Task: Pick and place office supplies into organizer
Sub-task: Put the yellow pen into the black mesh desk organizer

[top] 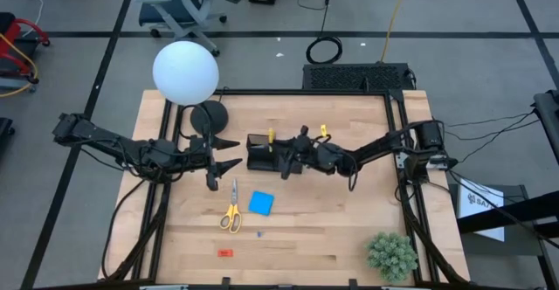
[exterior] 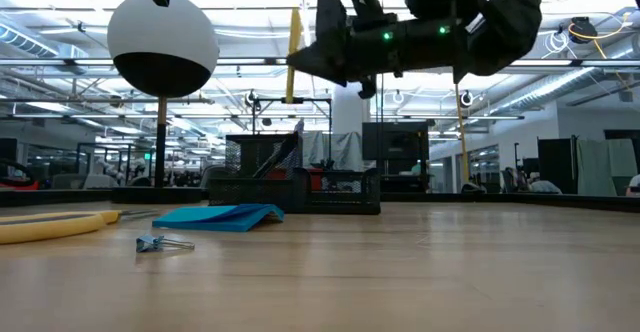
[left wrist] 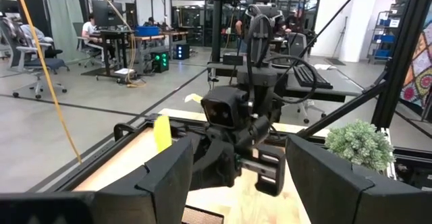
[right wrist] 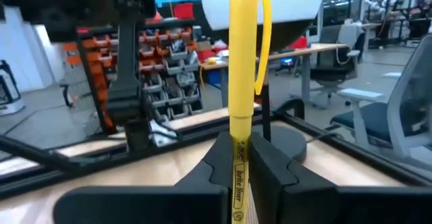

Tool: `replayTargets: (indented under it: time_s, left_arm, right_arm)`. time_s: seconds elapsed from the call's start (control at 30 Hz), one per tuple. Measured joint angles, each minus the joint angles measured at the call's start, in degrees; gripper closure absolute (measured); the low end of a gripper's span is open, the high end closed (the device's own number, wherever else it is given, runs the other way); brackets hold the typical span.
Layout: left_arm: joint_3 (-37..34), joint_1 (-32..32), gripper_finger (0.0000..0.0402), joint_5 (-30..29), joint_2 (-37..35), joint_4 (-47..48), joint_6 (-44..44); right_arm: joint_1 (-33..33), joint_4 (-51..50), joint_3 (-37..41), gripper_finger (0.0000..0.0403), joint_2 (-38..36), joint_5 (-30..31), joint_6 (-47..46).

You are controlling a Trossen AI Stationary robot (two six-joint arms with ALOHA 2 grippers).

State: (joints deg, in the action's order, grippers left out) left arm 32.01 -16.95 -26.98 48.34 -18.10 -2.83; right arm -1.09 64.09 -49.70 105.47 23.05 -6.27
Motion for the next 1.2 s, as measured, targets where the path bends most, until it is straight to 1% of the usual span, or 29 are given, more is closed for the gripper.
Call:
replayTargets:
  time_s: [0.03, 0.17, 0.27, 0.4, 0.5, 0.7, 0.8, 1.0, 1.2]
  left_arm:
    - [0.00, 0.00, 0.0158, 0.00, 0.00, -0.01, 0.00]
    - [0.00, 0.00, 0.0158, 0.00, 0.00, 0.01, 0.00]
    - [0.00, -0.01, 0.0158, 0.01, 0.00, 0.01, 0.00]
    - [0.00, 0.00, 0.0158, 0.01, 0.00, 0.01, 0.00]
    - [0.00, 0.00, 0.0158, 0.01, 0.00, 0.03, 0.00]
    - [0.00, 0.00, 0.0158, 0.01, 0.02, 0.01, 0.00]
    - [0.00, 0.00, 0.0158, 0.02, 0.02, 0.01, 0.00]
    - [0.00, -0.01, 0.0158, 0.02, 0.02, -0.01, 0.00]
    - [0.00, 0.00, 0.0158, 0.02, 0.02, 0.01, 0.00]
  right_arm:
    - [0.56, 0.06, -0.26, 0.0386, 0.00, -0.78, 0.07]
    - [2.02, 1.09, -0.56, 0.0386, 1.45, -0.83, 1.41]
    - [3.12, 2.77, -0.56, 0.0386, 2.76, -1.07, 1.33]
    - [4.56, 6.89, -0.60, 0.0386, 5.23, -3.85, 1.41]
    - [5.26, 8.38, -1.42, 0.0386, 6.88, -3.86, 1.44]
    - [5.64, 7.19, -5.90, 0.0386, 10.80, -4.03, 2.66]
    - [5.64, 6.67, -8.18, 0.0386, 12.69, -5.61, 2.70]
    - [5.62, 4.90, -9.07, 0.0384, 13.62, -5.29, 4.58]
    - [5.62, 4.66, -9.06, 0.0377, 13.60, -5.27, 4.11]
